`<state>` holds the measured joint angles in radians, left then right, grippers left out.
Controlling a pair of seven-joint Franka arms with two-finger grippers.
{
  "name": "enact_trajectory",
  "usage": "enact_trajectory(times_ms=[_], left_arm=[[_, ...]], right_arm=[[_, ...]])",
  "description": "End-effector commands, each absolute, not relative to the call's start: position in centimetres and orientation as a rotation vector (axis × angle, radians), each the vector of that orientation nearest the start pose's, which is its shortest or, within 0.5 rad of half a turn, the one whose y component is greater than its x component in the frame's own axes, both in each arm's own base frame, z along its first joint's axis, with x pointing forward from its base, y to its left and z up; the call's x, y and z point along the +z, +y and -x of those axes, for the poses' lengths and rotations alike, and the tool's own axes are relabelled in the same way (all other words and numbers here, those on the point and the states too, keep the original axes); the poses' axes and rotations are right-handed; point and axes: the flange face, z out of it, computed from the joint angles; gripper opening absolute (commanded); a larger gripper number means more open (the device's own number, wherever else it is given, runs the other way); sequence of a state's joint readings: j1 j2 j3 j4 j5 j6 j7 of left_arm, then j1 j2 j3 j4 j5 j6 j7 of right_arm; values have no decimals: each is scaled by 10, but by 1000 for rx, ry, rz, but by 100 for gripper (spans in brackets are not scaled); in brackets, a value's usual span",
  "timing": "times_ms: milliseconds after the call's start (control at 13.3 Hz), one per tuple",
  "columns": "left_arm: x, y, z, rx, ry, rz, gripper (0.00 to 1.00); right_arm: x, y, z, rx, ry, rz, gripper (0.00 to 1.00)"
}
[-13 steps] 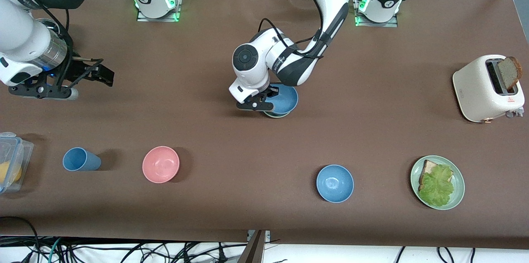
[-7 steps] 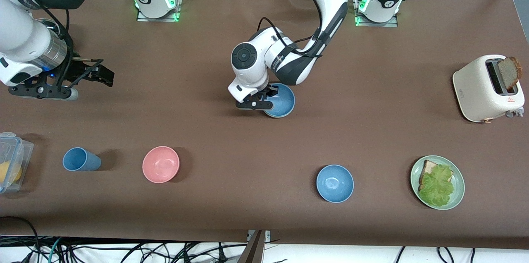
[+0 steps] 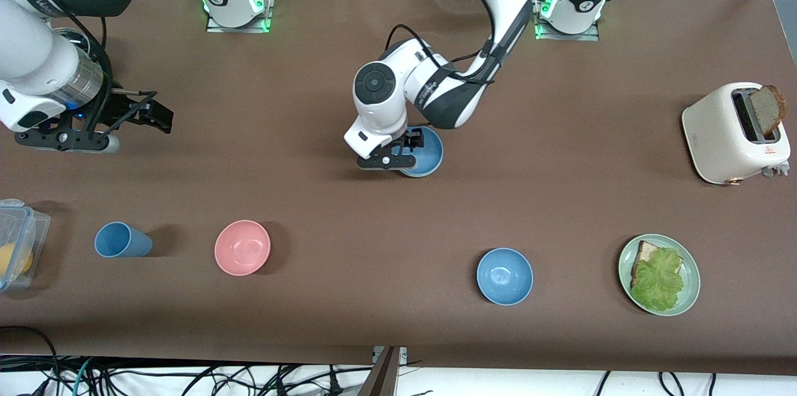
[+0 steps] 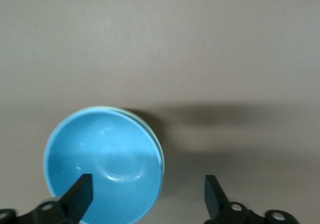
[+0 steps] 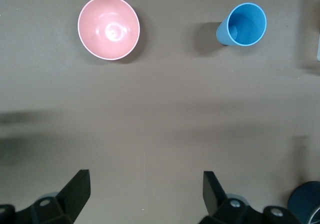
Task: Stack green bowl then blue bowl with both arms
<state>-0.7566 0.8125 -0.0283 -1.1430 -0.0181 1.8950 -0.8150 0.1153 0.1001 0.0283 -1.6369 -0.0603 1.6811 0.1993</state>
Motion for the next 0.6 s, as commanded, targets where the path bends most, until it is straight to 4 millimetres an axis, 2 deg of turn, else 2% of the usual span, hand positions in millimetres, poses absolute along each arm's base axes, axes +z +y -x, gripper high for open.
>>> enact_trajectory(times_ms=[0,225,525], left_arm=[[382,-478,-570,88,-95,3165,100],[452,-389,-615,46,-36,3224,100],[505,-258,-648,46,52,3223,100]], right_arm=[[560,77,-578,25,56,3207,99],[581,78,-569,-16,41,3203,99],[585,78,-568,-24,48,3193,99]])
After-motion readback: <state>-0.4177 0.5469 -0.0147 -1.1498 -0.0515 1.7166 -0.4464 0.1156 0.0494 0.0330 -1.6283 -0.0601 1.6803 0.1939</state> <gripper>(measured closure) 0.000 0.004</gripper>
